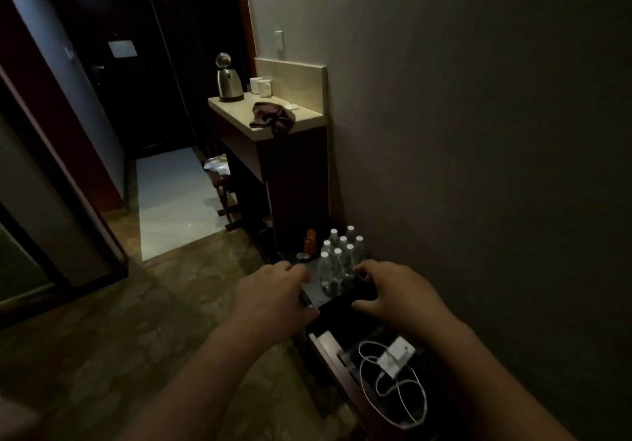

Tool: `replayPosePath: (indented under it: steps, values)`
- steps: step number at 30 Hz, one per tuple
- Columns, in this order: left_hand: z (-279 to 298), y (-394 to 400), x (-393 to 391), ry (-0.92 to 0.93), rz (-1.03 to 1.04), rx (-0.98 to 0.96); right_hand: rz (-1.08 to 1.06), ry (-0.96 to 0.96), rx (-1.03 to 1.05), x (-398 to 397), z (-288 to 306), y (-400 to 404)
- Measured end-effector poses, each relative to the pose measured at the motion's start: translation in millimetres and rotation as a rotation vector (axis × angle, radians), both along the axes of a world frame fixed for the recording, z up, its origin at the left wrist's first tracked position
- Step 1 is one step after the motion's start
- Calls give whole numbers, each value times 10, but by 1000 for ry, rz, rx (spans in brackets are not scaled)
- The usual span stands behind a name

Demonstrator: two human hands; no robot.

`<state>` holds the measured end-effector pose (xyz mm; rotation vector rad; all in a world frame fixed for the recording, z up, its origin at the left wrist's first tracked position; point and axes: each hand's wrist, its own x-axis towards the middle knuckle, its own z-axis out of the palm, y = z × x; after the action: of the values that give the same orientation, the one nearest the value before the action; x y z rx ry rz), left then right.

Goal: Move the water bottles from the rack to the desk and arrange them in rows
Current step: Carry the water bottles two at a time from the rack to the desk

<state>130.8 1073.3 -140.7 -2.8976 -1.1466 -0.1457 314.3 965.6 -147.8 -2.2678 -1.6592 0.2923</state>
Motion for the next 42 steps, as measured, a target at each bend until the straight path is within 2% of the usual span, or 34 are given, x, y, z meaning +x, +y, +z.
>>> replayPosePath:
  steps: [7, 14, 21, 27, 34, 42]
  values:
    - [13, 1649, 531, -45, -19, 15, -71, 23, 20, 586, 7, 1589]
    - [-263, 2907, 1027, -50, -96, -45, -164, 2, -38, 1017, -214, 2639]
    - [-695, 4279, 1711, -14, -331, -108, -395, 55, -93, 1259, -705, 3592]
    - [-1019, 5323, 2257, 89, -596, -205, -681, 223, -29, 1318, -1092, 4289]
    - [-1610, 5825, 2921, 166, -799, -364, -882, 287, -114, 1345, -1601, 4646]
    - [-2762, 5880, 3464, 280, -847, -558, -1005, 408, -141, 1492, -2643, 4908]
